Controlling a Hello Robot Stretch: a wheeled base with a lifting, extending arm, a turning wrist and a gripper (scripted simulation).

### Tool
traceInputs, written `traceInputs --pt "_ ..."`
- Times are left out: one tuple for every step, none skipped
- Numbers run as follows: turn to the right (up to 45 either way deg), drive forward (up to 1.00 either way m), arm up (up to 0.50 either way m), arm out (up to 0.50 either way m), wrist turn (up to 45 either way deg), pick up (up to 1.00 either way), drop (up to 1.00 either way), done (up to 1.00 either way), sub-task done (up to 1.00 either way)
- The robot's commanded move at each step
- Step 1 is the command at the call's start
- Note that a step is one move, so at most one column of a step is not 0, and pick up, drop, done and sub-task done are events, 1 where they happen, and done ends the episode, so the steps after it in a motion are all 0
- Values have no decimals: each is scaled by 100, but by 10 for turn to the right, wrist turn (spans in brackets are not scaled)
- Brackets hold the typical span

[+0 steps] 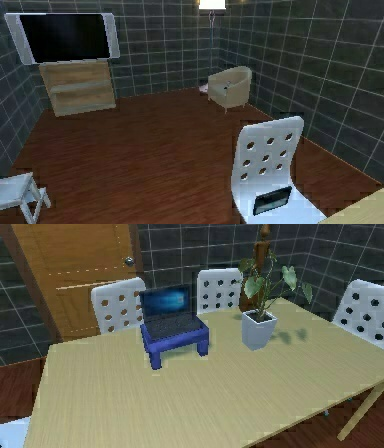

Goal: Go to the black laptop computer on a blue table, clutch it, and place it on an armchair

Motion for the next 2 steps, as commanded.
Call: traceInputs --pt "0 0 34 0 0 0 0 0 0" --pt "0 0 0 50 0 0 0 0 0"
